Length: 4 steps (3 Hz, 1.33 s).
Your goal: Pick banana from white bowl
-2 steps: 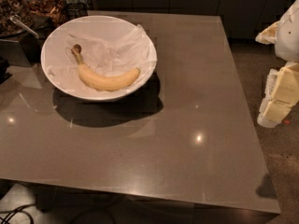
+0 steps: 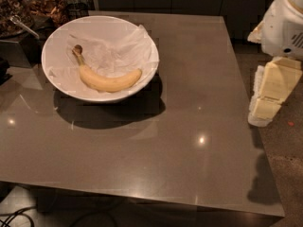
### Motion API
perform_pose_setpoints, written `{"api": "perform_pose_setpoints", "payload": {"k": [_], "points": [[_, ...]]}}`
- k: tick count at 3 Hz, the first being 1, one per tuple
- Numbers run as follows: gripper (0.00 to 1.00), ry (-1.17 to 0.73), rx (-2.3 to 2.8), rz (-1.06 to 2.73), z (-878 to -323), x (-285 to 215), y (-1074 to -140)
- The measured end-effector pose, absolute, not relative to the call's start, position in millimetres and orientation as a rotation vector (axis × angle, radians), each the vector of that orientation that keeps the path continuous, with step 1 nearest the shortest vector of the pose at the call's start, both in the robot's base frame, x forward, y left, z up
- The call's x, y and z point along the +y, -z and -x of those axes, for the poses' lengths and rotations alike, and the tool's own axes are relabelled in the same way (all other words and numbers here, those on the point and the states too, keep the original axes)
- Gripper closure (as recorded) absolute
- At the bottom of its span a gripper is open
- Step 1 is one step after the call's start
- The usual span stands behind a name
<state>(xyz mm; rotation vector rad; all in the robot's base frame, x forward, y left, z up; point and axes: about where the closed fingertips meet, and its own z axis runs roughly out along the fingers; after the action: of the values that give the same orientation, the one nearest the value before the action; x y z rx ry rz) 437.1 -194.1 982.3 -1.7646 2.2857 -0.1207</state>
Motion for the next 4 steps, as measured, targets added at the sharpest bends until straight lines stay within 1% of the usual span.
{"api": "perform_pose_setpoints", "payload": {"k": [2, 4], "points": [[0.00, 0.195, 2.239, 1.869, -460.7, -99.7, -1005.0], [0.00, 0.186, 2.151, 1.857, -474.7, -73.3, -1019.9]]}}
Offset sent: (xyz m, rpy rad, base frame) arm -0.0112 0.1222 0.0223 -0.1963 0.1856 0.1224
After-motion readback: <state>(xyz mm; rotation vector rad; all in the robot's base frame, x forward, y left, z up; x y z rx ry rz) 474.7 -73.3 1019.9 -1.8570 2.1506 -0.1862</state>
